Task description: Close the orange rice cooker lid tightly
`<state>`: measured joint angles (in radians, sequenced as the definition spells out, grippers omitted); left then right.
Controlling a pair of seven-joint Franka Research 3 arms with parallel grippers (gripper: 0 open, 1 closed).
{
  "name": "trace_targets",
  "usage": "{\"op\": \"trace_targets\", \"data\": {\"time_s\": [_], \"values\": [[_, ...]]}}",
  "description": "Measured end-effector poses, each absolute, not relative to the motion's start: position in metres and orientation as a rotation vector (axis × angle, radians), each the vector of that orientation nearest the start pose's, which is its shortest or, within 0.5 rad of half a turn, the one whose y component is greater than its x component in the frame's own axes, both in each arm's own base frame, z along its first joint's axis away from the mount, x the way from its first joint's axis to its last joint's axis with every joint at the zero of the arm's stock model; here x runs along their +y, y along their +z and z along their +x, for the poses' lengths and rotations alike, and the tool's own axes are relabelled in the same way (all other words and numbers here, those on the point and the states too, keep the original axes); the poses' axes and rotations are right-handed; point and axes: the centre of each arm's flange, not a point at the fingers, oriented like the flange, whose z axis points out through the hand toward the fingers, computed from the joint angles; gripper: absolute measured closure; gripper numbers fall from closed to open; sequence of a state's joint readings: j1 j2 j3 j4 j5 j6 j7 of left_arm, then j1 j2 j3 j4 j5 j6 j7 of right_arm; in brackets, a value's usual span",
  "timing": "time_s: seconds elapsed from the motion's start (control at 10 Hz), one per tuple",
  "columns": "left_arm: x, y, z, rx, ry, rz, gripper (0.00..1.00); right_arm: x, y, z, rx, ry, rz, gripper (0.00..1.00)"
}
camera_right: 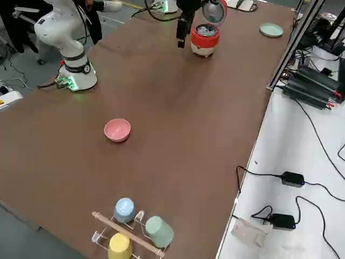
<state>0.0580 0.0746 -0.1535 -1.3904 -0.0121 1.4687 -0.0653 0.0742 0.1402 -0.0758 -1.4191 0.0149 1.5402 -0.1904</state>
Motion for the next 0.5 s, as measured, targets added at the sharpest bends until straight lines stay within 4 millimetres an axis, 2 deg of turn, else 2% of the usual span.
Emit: {"op": "trace_targets", "data": {"time_s": [0.3, 0.5], "values": [[-0.0521, 0.6584, 0.5647, 0.059, -0.004, -3.165, 0.0, 0.004, 0.6127, 0.5947, -0.296, 0.029, -3.121, 0.0], [-0.0541, 0.6561, 0.5649, 0.125, 0.002, -3.162, 0.0, 0.0042, 0.6125, 0.5945, -0.296, 0.032, -3.121, 0.0]]}}
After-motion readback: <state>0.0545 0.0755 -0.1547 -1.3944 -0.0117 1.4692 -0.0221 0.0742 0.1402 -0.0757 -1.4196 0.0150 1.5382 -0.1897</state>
